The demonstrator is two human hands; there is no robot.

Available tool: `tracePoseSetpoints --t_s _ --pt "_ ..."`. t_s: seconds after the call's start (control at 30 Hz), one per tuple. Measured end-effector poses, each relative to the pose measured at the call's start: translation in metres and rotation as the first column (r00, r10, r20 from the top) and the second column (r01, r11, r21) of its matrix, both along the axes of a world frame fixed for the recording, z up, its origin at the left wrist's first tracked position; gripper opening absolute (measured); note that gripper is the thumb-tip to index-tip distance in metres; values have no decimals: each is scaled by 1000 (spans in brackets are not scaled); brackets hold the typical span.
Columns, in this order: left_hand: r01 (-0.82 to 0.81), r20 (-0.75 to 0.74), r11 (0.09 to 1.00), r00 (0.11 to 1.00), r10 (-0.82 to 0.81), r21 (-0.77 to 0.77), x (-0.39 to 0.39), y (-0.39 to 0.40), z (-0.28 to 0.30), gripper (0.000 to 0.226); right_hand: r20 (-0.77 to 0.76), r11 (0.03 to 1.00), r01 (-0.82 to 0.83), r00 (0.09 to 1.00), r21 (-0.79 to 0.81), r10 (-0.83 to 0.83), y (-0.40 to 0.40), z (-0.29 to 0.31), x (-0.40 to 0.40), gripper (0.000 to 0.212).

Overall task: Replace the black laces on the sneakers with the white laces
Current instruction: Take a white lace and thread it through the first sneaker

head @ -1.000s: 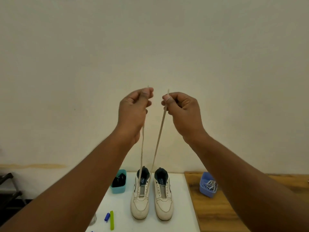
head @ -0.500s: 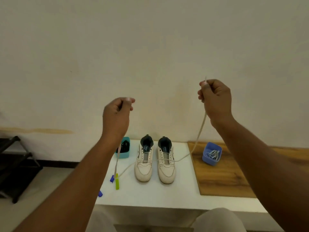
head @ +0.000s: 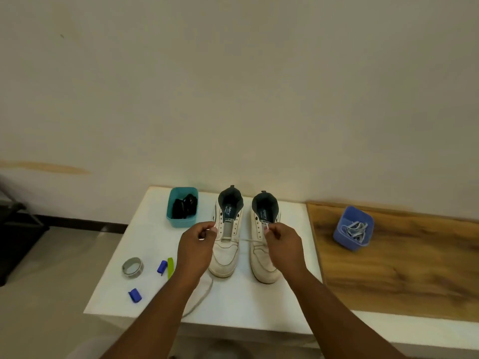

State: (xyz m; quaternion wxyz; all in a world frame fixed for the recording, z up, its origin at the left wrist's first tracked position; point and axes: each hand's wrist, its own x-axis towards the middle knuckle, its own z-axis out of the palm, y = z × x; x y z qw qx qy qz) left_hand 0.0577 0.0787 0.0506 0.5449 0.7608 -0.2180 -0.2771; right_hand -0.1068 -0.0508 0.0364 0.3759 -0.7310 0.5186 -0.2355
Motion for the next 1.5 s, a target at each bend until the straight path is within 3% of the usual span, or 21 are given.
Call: tracePoseSetpoints --t_s 0.1,0.2,0.3,0.43,0.63,0.73,0.8,0.9,1.07,1.13,1.3,1.5 --pt "-4 62 999 998 2 32 8 -6 -21 14 1 998 44 999 -46 -44 -3 -23 0 15" --pt "72 123 995 989 -79 66 14 -9 -42 9 -28 996 -20 999 -92 17 -6 -39 10 13" --pt "150 197 982 965 -171 119 24 -18 -48 7 -176 972 -117 981 -202 81 -20 -36 24 18" --pt "118 257 980 953 -157 160 35 -25 -52 10 -379 915 -187 925 -357 41 -36 -21 25 21" --pt "174 263 953 935 -239 248 40 -29 -55 12 -340 929 -266 925 -256 171 -30 -26 32 18" --pt "218 225 846 905 -362 487 43 -28 -57 13 -291 921 -291 933 -260 213 -26 -32 37 17" --pt "248 159 728 884 -440 640 45 -26 -58 28 -276 917 -312 930 -250 241 -23 -36 40 17" --pt "253 124 636 865 -486 729 43 -22 -57 42 -290 904 -357 914 -235 285 -20 -40 49 17" --pt "-42 484 717 764 -425 696 38 -33 -44 49 -348 891 -397 885 -220 308 -18 -41 69 19" --pt "-84 549 735 724 -418 672 33 -43 -43 51 -368 890 -398 880 -223 301 -18 -42 72 22" --pt "-26 488 713 747 -452 700 28 -55 -58 50 -332 901 -405 880 -157 338 -20 -55 69 16" --pt "4 443 798 830 -338 602 36 -53 -69 39 -312 905 -398 888 -151 338 -21 -53 66 16"
